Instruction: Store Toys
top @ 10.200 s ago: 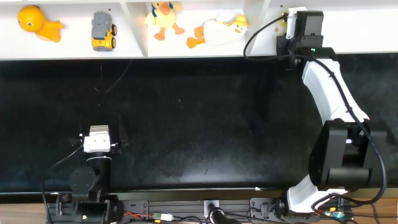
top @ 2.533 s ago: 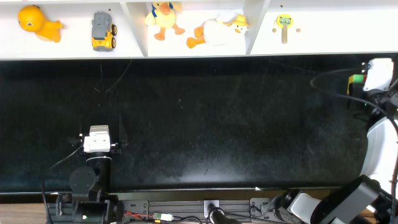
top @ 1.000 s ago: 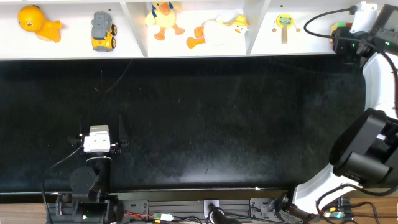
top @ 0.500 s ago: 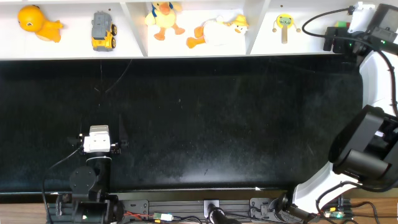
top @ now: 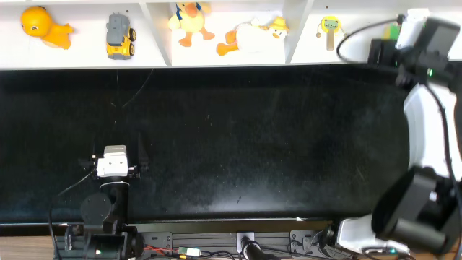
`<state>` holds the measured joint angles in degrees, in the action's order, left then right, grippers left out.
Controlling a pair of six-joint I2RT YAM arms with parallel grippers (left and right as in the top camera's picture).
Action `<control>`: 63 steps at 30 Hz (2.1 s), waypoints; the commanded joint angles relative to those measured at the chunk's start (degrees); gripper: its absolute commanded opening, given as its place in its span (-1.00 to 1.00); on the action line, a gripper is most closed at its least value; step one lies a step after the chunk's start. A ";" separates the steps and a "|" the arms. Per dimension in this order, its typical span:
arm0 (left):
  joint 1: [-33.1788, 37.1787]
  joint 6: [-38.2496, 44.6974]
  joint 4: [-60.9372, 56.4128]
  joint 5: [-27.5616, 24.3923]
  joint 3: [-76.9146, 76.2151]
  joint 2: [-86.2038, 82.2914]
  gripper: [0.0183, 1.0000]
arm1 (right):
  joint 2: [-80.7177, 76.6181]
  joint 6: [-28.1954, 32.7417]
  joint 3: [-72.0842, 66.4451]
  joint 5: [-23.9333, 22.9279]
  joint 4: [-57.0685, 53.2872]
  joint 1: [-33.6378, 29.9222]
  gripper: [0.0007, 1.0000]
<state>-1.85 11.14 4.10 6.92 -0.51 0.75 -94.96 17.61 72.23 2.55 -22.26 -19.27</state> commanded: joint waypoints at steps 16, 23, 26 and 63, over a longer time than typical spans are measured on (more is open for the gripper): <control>-0.11 1.05 0.09 0.48 0.04 -0.59 1.00 | 33.68 -4.70 -36.15 -5.18 6.97 2.51 0.99; -0.11 1.05 0.09 0.46 0.04 -0.59 1.00 | 37.07 -10.73 -43.95 -15.02 13.44 12.28 0.99; -0.11 1.05 0.09 0.46 0.04 -0.59 1.00 | 36.85 -14.08 -46.12 -20.98 16.17 15.56 0.99; -0.11 1.05 0.09 0.46 0.04 -0.59 1.00 | 68.91 -18.27 -68.39 -24.96 10.58 26.10 0.99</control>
<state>-1.85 11.11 4.08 6.92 -0.51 0.75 -29.47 -0.82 3.73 -22.65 -11.88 6.52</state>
